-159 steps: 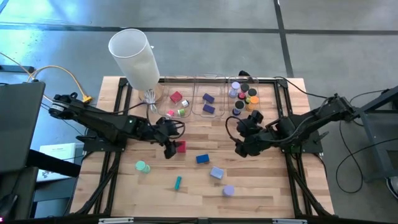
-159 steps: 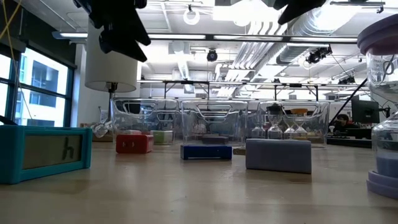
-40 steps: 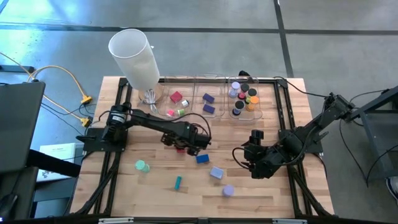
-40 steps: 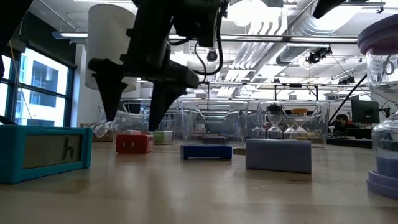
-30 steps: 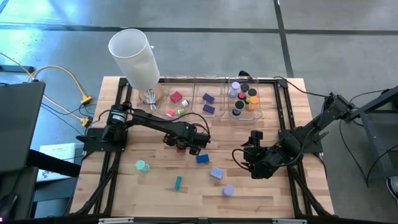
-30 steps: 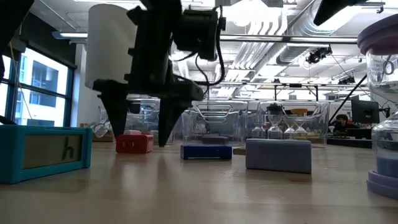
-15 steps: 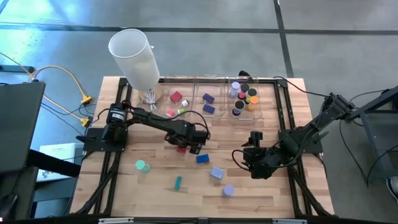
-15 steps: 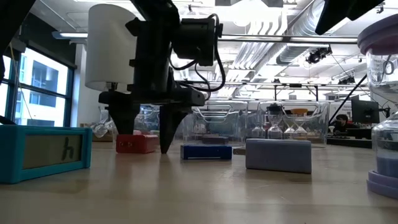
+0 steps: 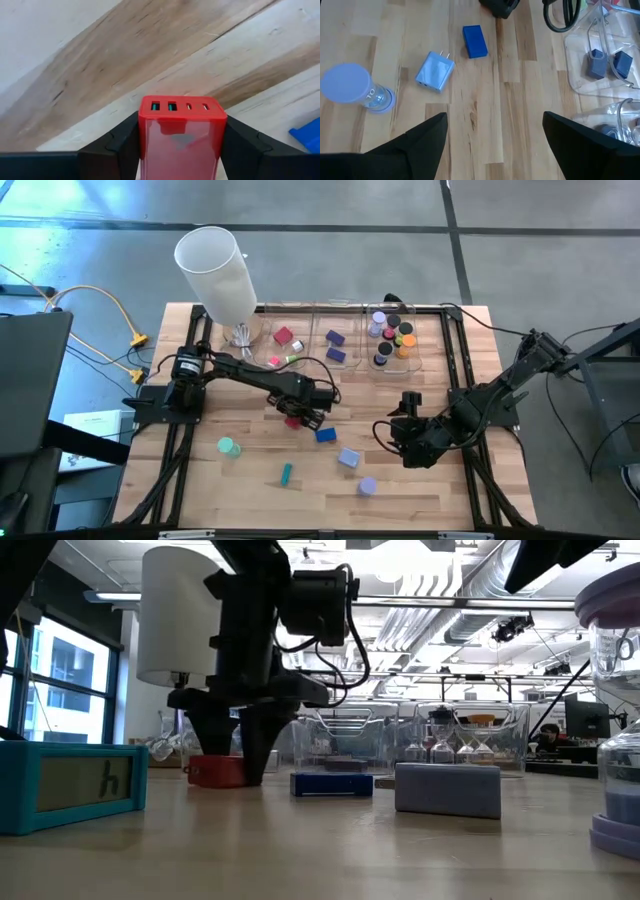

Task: Pick & Place Office items
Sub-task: Put the red charger adapter into the left transparent bin

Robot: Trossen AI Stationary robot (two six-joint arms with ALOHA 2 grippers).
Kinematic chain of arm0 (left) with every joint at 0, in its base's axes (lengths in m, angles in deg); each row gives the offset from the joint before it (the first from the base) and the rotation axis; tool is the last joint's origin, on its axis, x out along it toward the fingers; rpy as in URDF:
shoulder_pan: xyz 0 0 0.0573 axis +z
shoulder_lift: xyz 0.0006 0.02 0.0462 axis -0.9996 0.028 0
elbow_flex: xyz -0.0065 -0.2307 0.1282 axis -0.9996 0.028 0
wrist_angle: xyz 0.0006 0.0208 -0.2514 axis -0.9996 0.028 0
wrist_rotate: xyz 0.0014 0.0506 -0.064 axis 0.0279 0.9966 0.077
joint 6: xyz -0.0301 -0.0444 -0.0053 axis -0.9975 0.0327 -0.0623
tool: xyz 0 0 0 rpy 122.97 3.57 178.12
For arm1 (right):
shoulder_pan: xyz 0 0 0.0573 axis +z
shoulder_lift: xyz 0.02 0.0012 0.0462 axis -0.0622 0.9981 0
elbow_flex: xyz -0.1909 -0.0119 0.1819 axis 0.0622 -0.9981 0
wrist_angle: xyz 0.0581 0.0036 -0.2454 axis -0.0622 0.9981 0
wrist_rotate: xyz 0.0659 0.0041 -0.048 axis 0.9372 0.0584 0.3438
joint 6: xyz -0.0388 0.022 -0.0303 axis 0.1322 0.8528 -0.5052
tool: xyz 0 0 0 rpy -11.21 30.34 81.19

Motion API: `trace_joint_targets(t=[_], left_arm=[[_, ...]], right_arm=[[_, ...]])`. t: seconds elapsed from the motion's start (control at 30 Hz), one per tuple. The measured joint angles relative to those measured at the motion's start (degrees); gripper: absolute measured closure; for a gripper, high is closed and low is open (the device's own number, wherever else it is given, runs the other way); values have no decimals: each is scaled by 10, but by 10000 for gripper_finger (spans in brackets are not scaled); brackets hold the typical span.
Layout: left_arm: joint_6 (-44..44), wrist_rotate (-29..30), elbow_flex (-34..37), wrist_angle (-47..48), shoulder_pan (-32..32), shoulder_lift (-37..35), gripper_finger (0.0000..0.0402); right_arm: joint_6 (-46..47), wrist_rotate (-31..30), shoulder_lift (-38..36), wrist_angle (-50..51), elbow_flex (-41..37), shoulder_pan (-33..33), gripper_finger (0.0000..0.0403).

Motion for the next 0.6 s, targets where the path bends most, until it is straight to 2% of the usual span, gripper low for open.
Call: trace_joint_targets(t=[0.13,0.33,0.47,0.6], left_arm=[[19,12,2,5,0,-22,202],[47,21,0,0,-4,-101,202],[100,12,-3,-2,1,-164,200],[156,7,-4,1,35,-213,180]], right_arm=[[0,0,0,-3,0,0,86],[5,0,0,-4,0,0,86],[6,0,0,-7,0,0,86],[6,-1,0,-14,0,0,86]])
